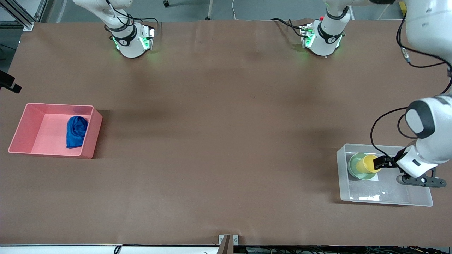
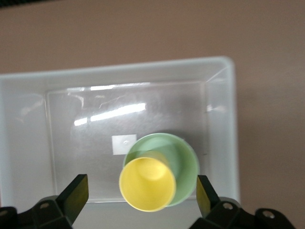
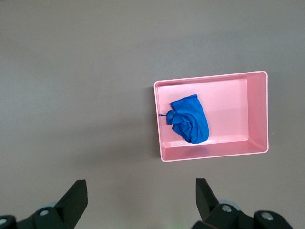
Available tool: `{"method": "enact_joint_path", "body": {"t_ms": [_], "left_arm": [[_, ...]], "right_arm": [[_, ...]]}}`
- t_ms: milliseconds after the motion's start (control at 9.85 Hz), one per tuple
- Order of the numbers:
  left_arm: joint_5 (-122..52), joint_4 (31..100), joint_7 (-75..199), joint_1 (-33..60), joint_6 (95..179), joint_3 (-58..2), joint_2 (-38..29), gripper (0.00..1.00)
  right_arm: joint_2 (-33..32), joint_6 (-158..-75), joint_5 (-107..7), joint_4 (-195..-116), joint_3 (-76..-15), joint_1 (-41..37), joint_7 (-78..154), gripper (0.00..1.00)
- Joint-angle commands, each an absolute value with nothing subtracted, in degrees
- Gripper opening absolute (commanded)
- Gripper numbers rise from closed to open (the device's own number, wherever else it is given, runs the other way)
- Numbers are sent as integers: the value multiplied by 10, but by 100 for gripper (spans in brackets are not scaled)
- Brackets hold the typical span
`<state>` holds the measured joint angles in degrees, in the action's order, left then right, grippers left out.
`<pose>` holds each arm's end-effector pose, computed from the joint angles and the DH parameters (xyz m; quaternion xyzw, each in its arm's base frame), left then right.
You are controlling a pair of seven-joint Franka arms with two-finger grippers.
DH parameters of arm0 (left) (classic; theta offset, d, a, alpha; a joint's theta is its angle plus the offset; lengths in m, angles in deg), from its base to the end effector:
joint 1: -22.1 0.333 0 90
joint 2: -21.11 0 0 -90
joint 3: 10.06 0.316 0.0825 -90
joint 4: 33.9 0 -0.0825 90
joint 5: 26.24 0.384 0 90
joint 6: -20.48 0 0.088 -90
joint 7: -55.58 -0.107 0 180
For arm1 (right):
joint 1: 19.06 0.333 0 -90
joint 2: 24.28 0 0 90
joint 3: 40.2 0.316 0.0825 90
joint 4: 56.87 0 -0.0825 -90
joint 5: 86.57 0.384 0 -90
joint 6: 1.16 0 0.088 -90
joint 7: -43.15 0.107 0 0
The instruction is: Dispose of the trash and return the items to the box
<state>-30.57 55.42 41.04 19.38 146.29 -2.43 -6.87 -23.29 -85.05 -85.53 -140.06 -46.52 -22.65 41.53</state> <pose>0.7016 0.0438 0.3802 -0.9943 0.0741 -0.0757 0.0112 0.5413 -0.0918 0.6612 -0.9974 0.0713 0.0017 0.0083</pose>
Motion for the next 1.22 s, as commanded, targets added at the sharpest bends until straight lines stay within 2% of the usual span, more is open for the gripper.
{"method": "enact_joint_path", "body": {"t_ms": [0,102,508,812,1016,1117], "left_arm": [[-305,635,440,186,1445,-60,31,100],[-305,654,459,186,1433,-77,76,100],[-236,645,598,188,1247,-169,193,100],[-262,630,597,188,1183,-167,233,100],[-264,567,588,188,1139,-155,216,100],[-264,563,584,187,1134,-145,214,100]], "right_arm": [[-238,-846,-853,-1404,-464,-229,410,100],[-238,-845,-853,-1404,-464,-229,410,100],[-238,-844,-853,-1404,-464,-230,410,100],[-238,-844,-853,-1404,-464,-230,409,100],[-238,-844,-853,-1404,-464,-229,407,100],[-238,-844,-853,-1404,-464,-229,407,100]]}}
